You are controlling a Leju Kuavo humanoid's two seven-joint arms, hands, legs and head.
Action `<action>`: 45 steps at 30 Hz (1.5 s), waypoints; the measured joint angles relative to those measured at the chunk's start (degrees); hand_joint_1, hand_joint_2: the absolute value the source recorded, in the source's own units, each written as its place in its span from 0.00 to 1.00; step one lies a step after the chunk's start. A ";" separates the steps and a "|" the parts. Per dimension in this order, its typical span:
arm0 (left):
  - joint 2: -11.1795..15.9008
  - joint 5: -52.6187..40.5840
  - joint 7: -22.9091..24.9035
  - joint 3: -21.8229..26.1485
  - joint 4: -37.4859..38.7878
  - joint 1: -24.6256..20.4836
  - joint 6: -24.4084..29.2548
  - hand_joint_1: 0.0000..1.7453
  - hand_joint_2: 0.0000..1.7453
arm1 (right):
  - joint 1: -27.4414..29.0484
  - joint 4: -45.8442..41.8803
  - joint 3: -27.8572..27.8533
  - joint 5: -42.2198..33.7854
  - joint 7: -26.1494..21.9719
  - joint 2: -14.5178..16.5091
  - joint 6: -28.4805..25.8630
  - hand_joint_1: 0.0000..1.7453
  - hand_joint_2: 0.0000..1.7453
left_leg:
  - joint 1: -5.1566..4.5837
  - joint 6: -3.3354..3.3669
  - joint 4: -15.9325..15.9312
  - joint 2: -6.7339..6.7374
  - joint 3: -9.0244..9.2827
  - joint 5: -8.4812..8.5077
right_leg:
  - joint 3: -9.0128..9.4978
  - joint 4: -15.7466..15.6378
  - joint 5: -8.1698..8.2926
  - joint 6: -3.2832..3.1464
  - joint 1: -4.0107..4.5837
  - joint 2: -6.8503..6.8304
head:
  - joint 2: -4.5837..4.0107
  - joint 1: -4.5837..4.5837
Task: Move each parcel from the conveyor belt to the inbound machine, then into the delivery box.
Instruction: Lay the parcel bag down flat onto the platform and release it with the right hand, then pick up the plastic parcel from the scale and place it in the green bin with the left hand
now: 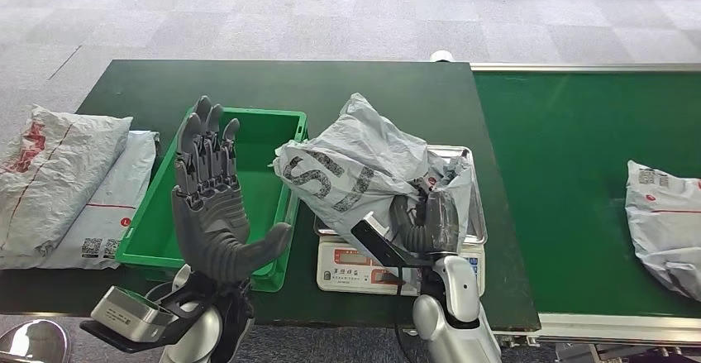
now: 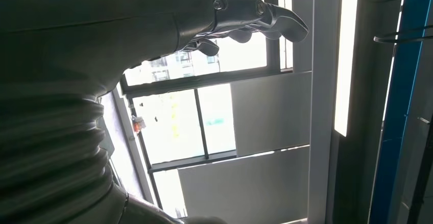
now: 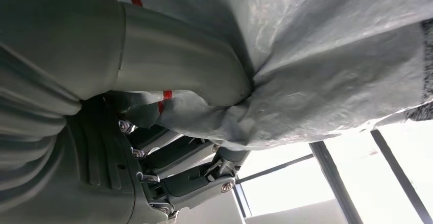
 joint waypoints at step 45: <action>-0.56 -13.29 4.85 1.06 4.24 -1.12 8.40 0.00 1.00 | 6.52 -34.50 -10.19 -14.29 -32.05 3.31 -17.87 0.00 1.00 | -0.05 0.14 0.05 0.02 0.04 0.01 | 0.04 -0.03 0.01 0.04 -0.06 -0.08 | 0.00 0.03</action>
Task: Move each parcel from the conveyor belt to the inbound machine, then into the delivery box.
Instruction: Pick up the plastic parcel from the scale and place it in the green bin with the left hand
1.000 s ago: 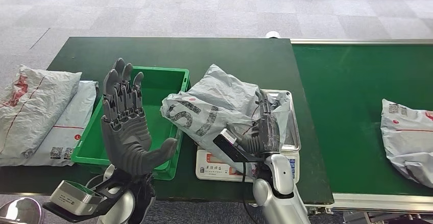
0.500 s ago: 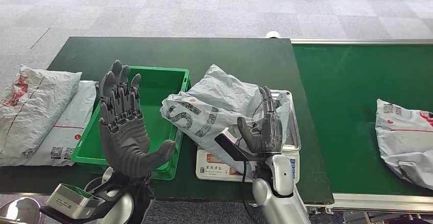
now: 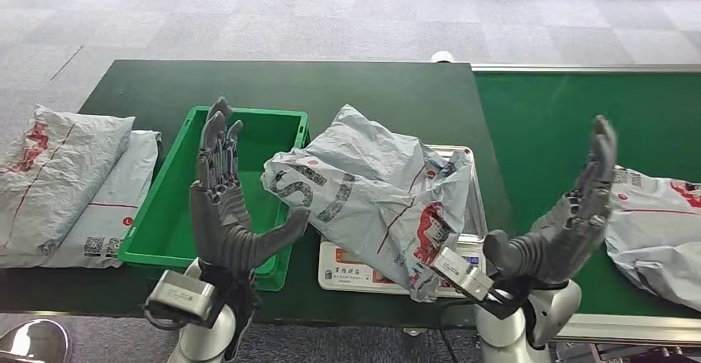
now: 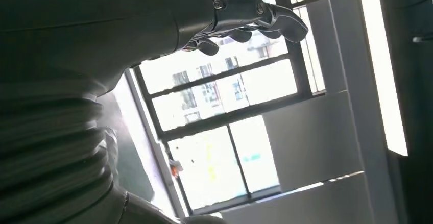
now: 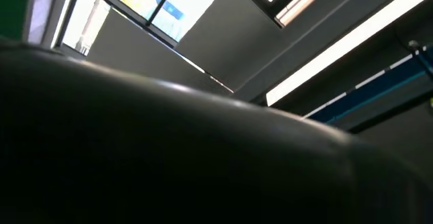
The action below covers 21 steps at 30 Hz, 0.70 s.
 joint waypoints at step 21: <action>-1.29 -29.43 13.08 -1.06 36.24 -17.60 -2.04 0.00 1.00 | 0.94 -6.68 -1.41 -2.91 -2.33 -0.01 0.28 0.00 1.00 | -0.04 0.03 0.02 0.04 0.01 0.12 | 0.01 0.00 0.16 0.10 -0.02 0.08 | 0.00 -0.01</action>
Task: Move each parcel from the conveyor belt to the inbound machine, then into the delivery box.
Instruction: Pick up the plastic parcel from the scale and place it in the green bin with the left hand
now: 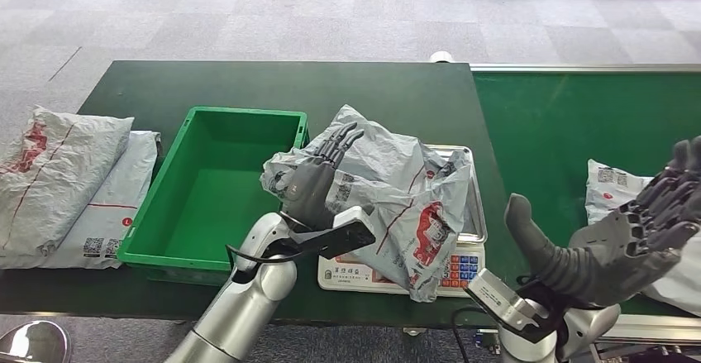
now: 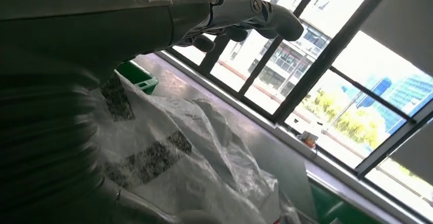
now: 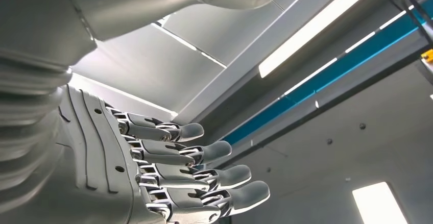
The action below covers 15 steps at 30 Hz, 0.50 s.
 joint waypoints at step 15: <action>-4.54 -7.95 2.47 -4.22 23.34 -10.02 -3.40 0.00 1.00 | -0.44 2.05 0.97 2.95 4.29 -0.02 0.00 0.00 1.00 | -0.01 0.00 -0.01 -0.13 -0.09 0.00 | -0.01 0.00 -0.01 0.00 0.01 -0.05 | 0.00 0.00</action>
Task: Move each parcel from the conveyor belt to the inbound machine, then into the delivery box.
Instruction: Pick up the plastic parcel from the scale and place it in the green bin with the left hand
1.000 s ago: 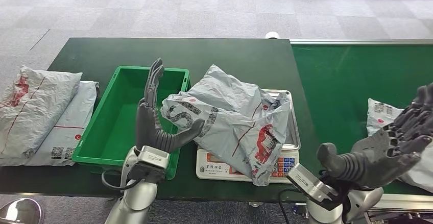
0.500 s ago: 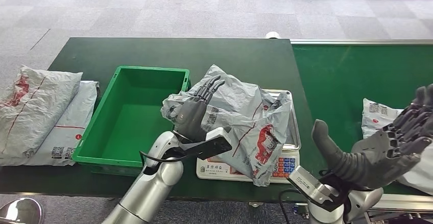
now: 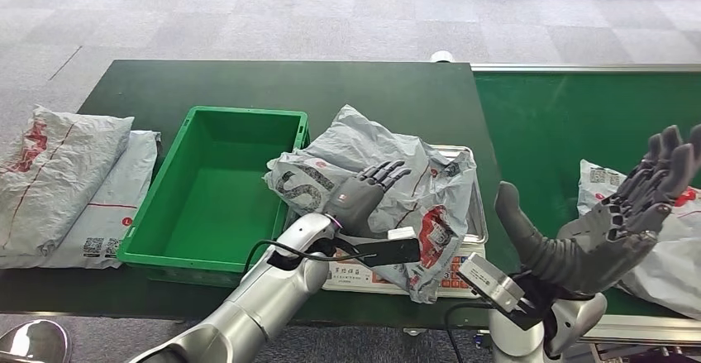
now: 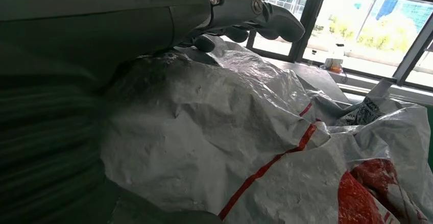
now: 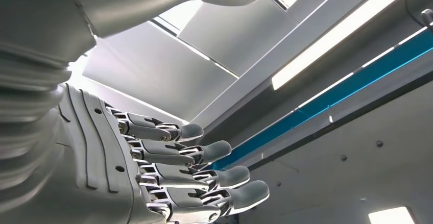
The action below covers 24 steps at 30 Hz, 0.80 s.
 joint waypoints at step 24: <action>-0.74 -0.95 -1.18 -0.90 4.17 -1.96 -1.35 1.00 1.00 | 0.01 0.00 0.08 0.52 0.86 0.00 0.00 0.00 1.00 | 0.00 0.02 0.00 0.00 0.00 0.01 | 0.01 0.00 0.00 0.00 -0.01 -0.01 | 0.00 0.00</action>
